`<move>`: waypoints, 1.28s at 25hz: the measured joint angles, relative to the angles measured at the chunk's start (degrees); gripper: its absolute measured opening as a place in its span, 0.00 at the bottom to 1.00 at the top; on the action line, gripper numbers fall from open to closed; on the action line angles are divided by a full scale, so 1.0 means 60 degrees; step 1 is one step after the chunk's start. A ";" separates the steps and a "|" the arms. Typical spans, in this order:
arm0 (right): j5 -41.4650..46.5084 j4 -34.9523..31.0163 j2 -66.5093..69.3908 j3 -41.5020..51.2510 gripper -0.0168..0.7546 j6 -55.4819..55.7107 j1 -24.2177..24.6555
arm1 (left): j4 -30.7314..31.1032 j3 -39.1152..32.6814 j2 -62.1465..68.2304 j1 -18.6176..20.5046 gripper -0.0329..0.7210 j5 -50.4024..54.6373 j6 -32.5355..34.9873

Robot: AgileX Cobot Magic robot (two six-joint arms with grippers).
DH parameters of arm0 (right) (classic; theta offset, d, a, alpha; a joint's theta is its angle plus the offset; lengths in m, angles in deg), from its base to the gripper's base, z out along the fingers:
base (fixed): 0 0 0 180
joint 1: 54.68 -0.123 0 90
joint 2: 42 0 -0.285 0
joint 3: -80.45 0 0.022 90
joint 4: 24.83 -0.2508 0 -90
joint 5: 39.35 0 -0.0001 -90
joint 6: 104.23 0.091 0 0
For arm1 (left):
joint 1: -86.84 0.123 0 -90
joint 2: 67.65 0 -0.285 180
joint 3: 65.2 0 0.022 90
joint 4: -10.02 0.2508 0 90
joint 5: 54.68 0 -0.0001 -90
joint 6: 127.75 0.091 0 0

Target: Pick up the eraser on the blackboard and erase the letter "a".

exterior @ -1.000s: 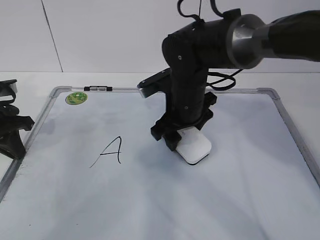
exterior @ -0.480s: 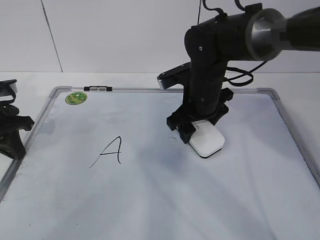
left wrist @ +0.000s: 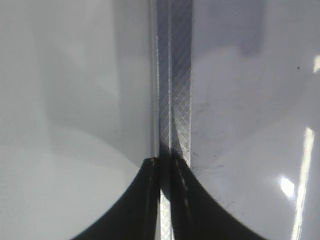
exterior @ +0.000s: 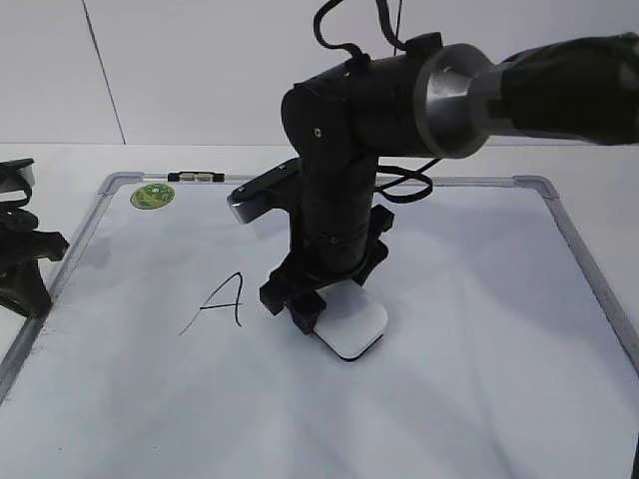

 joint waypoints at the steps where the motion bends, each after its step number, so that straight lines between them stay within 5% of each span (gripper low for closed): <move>1: 0.0000 0.0000 0.0006 0.0000 0.76 -0.0025 -0.0054 | 0.0000 0.0000 0.0000 0.0000 0.09 0.0000 0.0000; 8: 0.0015 0.0059 0.0043 0.0000 0.76 0.0152 0.0241 | -0.0016 0.0000 0.0000 0.0000 0.09 -0.0018 0.0000; 19: 0.0038 0.0460 0.0043 -0.0054 0.76 0.0319 0.2256 | -0.0016 0.0000 0.0000 0.0000 0.09 -0.0018 0.0000; 32: 0.0315 0.0574 -0.2083 0.1067 0.76 0.0693 0.2519 | -0.0016 0.0000 0.0000 0.0000 0.09 -0.0018 0.0000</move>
